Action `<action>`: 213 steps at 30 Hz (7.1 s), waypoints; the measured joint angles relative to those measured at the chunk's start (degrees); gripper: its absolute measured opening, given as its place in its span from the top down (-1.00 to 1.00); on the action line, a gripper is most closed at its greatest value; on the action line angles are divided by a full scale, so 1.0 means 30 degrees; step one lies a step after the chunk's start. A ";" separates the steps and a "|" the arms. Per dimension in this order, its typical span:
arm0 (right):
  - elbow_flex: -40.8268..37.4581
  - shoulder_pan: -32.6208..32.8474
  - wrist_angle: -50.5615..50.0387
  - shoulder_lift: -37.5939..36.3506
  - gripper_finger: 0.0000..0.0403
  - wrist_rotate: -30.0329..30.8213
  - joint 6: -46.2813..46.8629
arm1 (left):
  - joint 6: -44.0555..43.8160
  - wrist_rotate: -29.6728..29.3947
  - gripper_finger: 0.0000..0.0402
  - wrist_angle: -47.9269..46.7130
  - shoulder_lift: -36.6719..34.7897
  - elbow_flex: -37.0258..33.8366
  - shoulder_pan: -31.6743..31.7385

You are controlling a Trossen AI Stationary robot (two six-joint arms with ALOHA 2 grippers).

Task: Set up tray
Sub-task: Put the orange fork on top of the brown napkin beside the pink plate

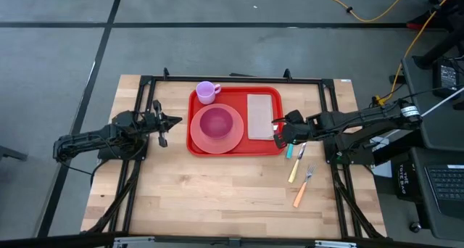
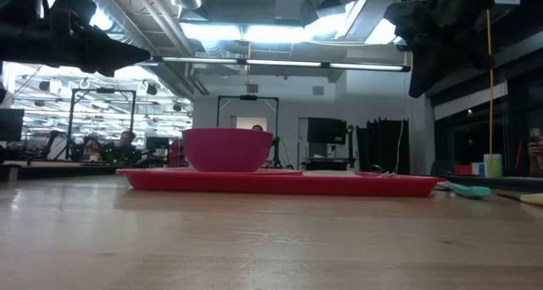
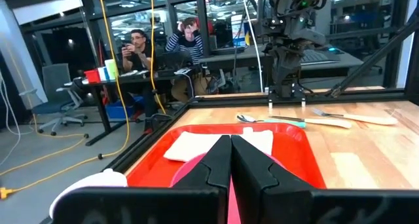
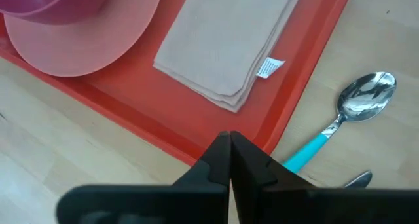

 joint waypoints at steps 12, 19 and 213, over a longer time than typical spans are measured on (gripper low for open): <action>0.0000 0.0000 -0.0044 0.0000 0.96 0.0279 -0.0007 | 0.0495 0.0182 0.98 0.1658 0.0043 -0.0839 -0.0007; 0.0000 -0.0015 -0.0125 0.0000 0.96 -0.0115 0.0054 | 0.0510 0.0160 0.98 0.1657 0.0044 -0.0839 -0.0007; 0.3204 1.1336 -0.4531 0.8284 0.72 -0.6419 2.2947 | 0.0503 0.0153 0.98 0.1941 0.0052 -0.0839 -0.0001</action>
